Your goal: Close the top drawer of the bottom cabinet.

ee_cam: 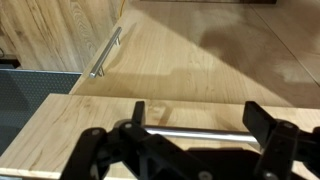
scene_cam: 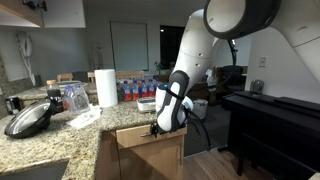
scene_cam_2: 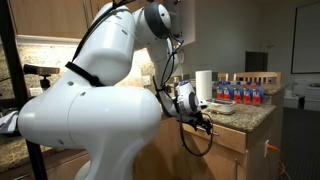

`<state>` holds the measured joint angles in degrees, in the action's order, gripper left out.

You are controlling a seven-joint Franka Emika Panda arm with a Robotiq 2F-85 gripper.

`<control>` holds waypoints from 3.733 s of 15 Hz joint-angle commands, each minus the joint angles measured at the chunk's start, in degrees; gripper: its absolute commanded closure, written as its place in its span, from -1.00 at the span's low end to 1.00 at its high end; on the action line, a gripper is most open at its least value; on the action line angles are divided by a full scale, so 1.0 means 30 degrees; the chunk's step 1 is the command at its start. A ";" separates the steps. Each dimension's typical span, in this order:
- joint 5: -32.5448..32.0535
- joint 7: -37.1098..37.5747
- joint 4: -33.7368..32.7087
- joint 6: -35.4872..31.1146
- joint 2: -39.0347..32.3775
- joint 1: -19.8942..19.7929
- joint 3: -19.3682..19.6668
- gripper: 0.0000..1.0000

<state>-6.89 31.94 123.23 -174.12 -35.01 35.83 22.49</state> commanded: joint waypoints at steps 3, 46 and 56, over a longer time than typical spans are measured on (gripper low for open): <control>0.1539 0.0140 -0.0467 -0.0537 -0.1423 0.0926 0.0521 -1.00; -0.1245 -0.0556 0.6344 0.7380 0.7516 -0.3934 -0.5006 -1.00; -0.1003 -0.1696 1.0535 0.8186 1.2837 -0.7377 -0.7805 -1.00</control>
<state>-10.82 30.48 149.01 -150.47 -3.17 17.30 1.75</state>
